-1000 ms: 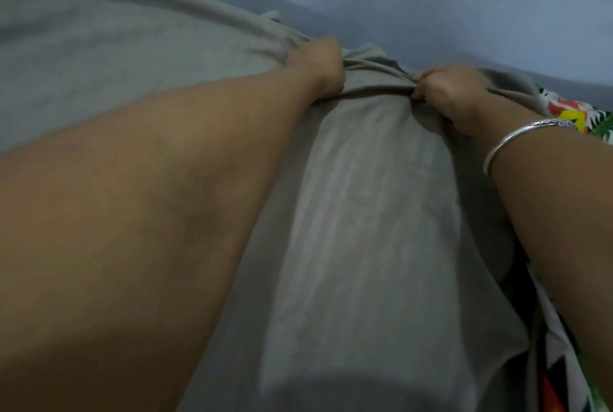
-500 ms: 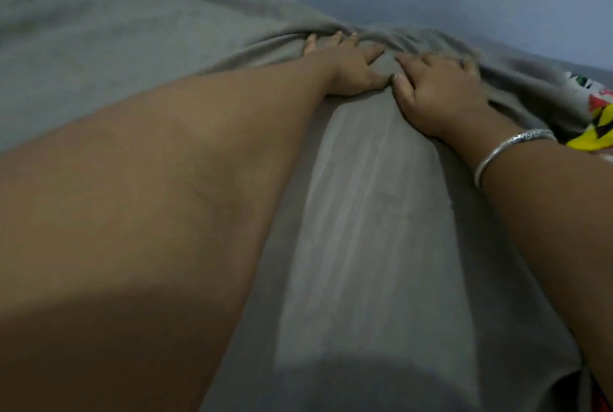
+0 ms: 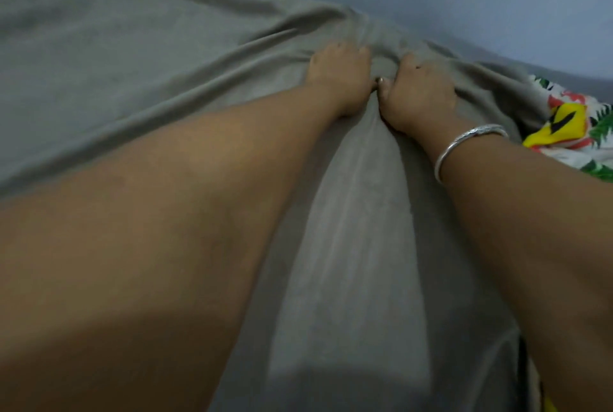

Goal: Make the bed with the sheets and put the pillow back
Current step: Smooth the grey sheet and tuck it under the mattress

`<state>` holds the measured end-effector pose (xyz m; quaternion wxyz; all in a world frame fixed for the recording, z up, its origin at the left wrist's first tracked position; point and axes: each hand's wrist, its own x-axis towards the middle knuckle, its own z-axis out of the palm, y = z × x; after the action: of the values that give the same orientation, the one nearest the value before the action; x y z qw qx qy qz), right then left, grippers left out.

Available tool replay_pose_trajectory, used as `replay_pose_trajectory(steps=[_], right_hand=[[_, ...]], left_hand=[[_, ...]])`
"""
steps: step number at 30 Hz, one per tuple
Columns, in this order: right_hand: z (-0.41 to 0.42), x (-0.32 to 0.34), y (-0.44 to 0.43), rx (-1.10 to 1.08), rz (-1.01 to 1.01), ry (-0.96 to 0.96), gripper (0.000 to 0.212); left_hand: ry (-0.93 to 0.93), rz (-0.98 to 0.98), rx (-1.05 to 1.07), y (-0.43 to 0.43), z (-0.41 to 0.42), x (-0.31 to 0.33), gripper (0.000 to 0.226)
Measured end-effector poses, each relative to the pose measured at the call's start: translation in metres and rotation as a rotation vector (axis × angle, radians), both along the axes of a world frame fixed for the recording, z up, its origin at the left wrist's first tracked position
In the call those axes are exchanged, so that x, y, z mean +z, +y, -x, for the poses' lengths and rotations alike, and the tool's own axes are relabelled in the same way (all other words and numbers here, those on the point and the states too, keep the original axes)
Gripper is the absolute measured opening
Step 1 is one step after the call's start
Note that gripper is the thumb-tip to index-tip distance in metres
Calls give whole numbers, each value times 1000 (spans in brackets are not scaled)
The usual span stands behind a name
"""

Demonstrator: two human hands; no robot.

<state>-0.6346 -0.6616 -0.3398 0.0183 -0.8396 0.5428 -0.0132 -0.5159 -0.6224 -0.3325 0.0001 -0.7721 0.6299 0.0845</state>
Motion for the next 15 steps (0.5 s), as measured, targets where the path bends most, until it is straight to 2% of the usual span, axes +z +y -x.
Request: replay_pose_trajectory(steps=[3, 5, 7, 9, 12, 13, 15], right_hand=[[19, 10, 1, 25, -193, 102, 80], [43, 13, 5, -49, -294, 148, 91], [72, 14, 13, -89, -220, 88, 98], [98, 14, 26, -12, -52, -1, 91], [119, 6, 54, 236, 136, -16, 69], [123, 3, 62, 304, 151, -18, 63], [127, -4, 73, 305, 23, -55, 63]], left_hand=[[-25, -141, -77, 15, -10, 3, 70], [-127, -49, -125, 33, -7, 7, 66], [-143, 98, -198, 62, 8, 13, 62], [-43, 145, -204, 93, 37, 15, 67], [17, 67, -317, 121, 89, 11, 78], [28, 30, -346, 124, 101, 8, 81], [6, -3, -372, 123, 108, -2, 84]])
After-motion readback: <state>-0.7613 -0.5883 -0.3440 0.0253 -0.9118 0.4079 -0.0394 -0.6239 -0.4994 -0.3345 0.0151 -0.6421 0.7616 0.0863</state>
